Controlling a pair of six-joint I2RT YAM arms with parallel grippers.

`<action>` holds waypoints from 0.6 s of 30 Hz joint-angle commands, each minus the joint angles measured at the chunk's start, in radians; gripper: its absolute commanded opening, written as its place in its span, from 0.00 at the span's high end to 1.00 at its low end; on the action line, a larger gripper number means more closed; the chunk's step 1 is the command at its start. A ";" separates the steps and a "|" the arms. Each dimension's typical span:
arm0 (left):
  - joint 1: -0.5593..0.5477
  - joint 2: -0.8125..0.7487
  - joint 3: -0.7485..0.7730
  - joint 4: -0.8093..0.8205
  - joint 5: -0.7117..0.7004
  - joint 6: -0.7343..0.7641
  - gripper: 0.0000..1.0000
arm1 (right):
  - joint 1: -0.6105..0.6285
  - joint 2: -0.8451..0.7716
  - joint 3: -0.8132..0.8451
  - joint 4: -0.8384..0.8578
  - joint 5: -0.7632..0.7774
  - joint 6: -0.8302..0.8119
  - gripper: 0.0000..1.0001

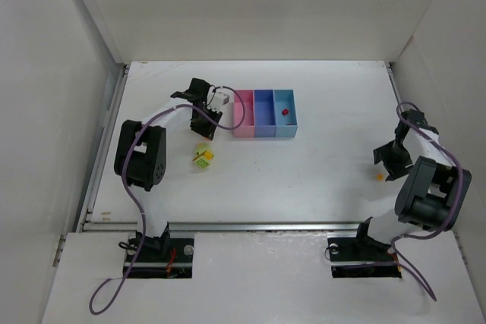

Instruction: Sort the legos into containers by color

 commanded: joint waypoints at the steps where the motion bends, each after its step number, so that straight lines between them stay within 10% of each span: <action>1: -0.002 -0.011 0.031 -0.037 0.027 -0.014 0.97 | -0.003 0.054 0.015 0.083 0.018 0.045 0.29; 6: -0.002 -0.011 0.031 -0.037 0.027 -0.014 0.97 | -0.003 0.085 -0.003 0.157 -0.006 0.066 0.49; 18: -0.002 -0.011 0.041 -0.046 0.027 -0.023 0.97 | -0.003 0.071 -0.025 0.089 0.045 0.076 0.43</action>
